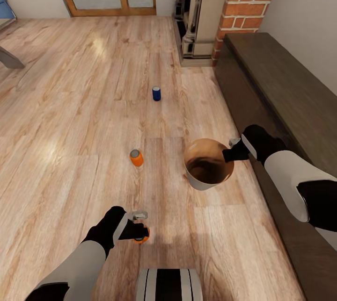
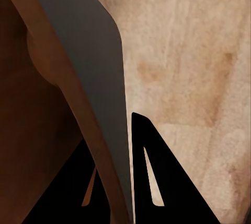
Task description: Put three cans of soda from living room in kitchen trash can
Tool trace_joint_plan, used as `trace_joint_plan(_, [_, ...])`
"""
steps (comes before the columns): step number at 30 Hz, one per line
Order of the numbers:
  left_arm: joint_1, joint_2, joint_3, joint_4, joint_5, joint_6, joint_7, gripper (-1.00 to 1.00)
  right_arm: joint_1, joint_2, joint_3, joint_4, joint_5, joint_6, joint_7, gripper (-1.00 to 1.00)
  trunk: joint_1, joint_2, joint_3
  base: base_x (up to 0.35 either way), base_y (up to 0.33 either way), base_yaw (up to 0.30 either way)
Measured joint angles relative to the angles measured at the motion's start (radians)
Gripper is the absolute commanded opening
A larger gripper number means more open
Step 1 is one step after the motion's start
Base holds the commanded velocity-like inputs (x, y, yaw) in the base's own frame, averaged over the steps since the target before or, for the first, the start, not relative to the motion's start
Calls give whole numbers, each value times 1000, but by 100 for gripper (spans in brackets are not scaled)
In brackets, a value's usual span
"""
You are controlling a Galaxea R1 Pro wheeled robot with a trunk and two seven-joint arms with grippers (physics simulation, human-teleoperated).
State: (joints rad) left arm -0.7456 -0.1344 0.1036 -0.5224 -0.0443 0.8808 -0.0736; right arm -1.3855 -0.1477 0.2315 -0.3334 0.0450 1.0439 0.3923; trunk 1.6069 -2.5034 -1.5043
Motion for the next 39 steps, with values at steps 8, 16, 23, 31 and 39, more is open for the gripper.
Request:
trace_joint_plan(8, [1, -1, -1, -6, 1, -4, -1, 100, 1, 8, 2, 1, 6, -1, 0, -100, 0, 0, -1, 0, 0, 0])
trace_joint_plan(16, [4, -1, -4, -8, 3, -38, -1, -100, 2, 21, 13, 1, 9, -1, -1, -100, 0, 0, -1, 0, 0, 0])
trace_joint_plan(23, [3, -1, -10, -6, 2, -43, -2, -100, 4, 29, 12, 0, 5, 0, -1, -100, -1, 0, 6, 0, 0, 0])
trace_joint_plan(31, [2, -1, -10, -4, 0, -43, -2, -100, 6, 39, 13, 1, 6, 0, -1, -100, -5, 2, 37, 0, 0, 0])
trace_joint_plan(39, [2, -1, -10, -2, 1, -43, -2, -100, 7, 43, 12, 1, 5, 0, -1, -100, -18, 24, 66, 0, 0, 0])
